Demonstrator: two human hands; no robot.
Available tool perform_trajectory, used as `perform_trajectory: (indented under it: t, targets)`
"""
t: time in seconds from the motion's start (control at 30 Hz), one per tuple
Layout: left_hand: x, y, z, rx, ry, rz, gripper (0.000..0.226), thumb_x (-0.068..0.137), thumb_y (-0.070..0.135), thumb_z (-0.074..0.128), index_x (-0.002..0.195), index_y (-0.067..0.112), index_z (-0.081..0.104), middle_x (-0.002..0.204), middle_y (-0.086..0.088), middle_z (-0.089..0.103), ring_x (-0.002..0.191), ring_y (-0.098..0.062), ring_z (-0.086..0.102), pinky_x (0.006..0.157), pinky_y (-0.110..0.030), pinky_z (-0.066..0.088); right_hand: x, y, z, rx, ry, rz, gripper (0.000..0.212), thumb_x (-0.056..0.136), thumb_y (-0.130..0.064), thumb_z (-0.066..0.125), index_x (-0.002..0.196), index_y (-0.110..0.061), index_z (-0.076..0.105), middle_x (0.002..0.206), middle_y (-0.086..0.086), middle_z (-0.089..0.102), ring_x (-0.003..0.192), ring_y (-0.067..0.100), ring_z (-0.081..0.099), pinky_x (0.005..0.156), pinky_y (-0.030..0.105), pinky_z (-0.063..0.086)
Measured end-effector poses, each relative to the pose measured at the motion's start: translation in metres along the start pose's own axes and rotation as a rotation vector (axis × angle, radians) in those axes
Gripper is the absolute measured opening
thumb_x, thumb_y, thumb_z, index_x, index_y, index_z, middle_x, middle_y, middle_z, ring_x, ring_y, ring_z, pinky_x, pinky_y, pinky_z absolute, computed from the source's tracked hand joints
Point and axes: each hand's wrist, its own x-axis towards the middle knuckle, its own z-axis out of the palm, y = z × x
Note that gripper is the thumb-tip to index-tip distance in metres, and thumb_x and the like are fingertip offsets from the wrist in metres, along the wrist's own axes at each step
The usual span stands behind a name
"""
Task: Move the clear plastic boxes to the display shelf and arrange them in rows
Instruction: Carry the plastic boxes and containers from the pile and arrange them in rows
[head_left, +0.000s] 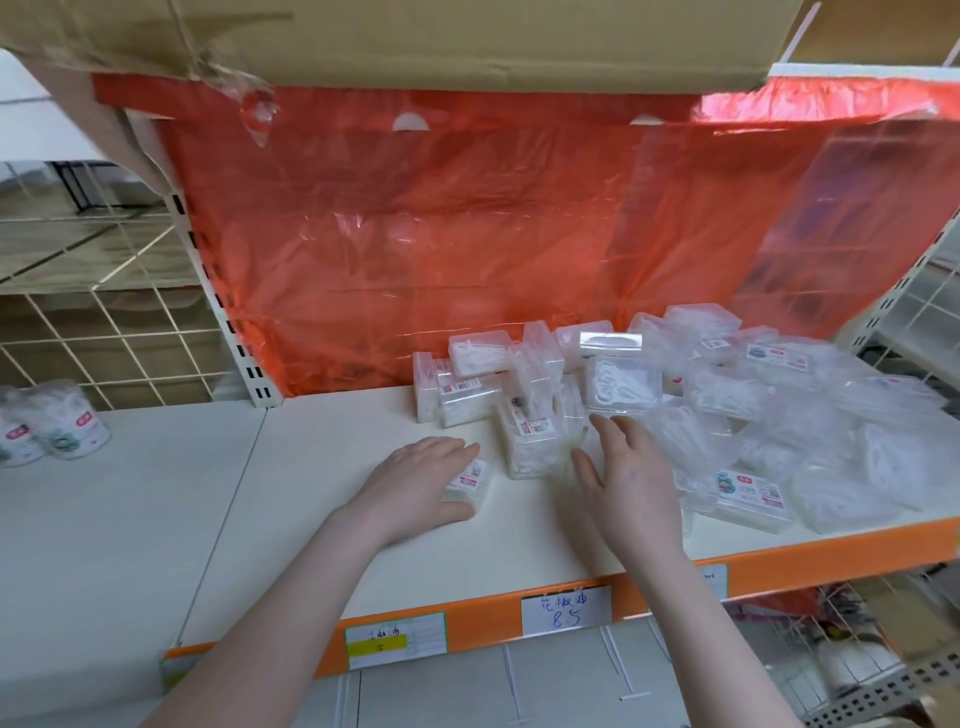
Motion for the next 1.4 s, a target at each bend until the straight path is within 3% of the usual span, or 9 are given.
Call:
perform_trajectory:
  t: [0.27, 0.53, 0.87, 1.17, 1.33, 1.4]
  targets:
    - [-0.007, -0.009, -0.002, 0.073, 0.019, -0.07, 0.067, 0.091, 0.05, 0.047, 0.148, 0.024, 0.022, 0.145, 0.004, 0.036, 0.133, -0.016, 0.031, 0.106, -0.03, 0.025, 0.037, -0.022, -0.007, 0.046, -0.001, -0.01, 0.045, 0.092, -0.023, 0.056, 0.13, 0.0, 0.05, 0.12, 0.019, 0.056, 0.112, 0.036, 0.048, 0.092, 0.039, 0.037]
    - [-0.02, -0.025, 0.0, 0.064, 0.061, -0.13, 0.069, 0.091, 0.053, 0.045, 0.149, 0.025, 0.02, 0.146, 0.007, 0.034, 0.134, -0.014, 0.029, 0.106, -0.027, 0.023, 0.055, -0.048, 0.013, 0.072, -0.054, 0.018, 0.043, 0.095, -0.027, 0.05, 0.132, -0.005, 0.047, 0.125, 0.014, 0.052, 0.117, 0.03, 0.044, 0.091, 0.034, 0.032]
    - [-0.029, -0.039, 0.0, 0.055, 0.079, -0.171, 0.069, 0.091, 0.053, 0.045, 0.149, 0.026, 0.02, 0.146, 0.008, 0.034, 0.134, -0.013, 0.029, 0.106, -0.025, 0.022, 0.055, -0.045, 0.027, 0.211, -0.032, 0.003, 0.042, 0.091, -0.016, 0.056, 0.132, -0.011, 0.051, 0.119, 0.01, 0.059, 0.108, 0.028, 0.054, 0.08, 0.032, 0.037]
    - [-0.027, -0.039, -0.001, 0.056, 0.071, -0.182, 0.069, 0.091, 0.055, 0.044, 0.149, 0.026, 0.021, 0.146, 0.008, 0.035, 0.135, -0.013, 0.029, 0.106, -0.027, 0.022, 0.035, -0.029, 0.02, 0.17, 0.011, -0.245, 0.046, 0.073, 0.0, 0.069, 0.117, -0.01, 0.063, 0.097, 0.005, 0.065, 0.083, 0.028, 0.062, 0.066, 0.026, 0.043]
    - [-0.026, -0.038, -0.002, 0.06, 0.062, -0.182, 0.069, 0.091, 0.054, 0.044, 0.149, 0.025, 0.02, 0.147, 0.007, 0.034, 0.135, -0.013, 0.028, 0.106, -0.025, 0.022, 0.027, -0.032, 0.021, 0.12, -0.021, -0.343, 0.028, 0.083, -0.027, 0.054, 0.102, -0.012, 0.068, 0.094, 0.005, 0.064, 0.083, 0.026, 0.061, 0.072, 0.031, 0.046]
    - [-0.028, -0.037, -0.002, 0.055, 0.058, -0.185, 0.069, 0.091, 0.053, 0.044, 0.149, 0.025, 0.02, 0.147, 0.007, 0.033, 0.135, -0.014, 0.028, 0.107, -0.027, 0.021, 0.028, -0.032, 0.025, 0.103, -0.032, -0.34, 0.027, 0.083, -0.029, 0.054, 0.093, -0.01, 0.07, 0.09, 0.006, 0.063, 0.08, 0.027, 0.06, 0.07, 0.033, 0.047]
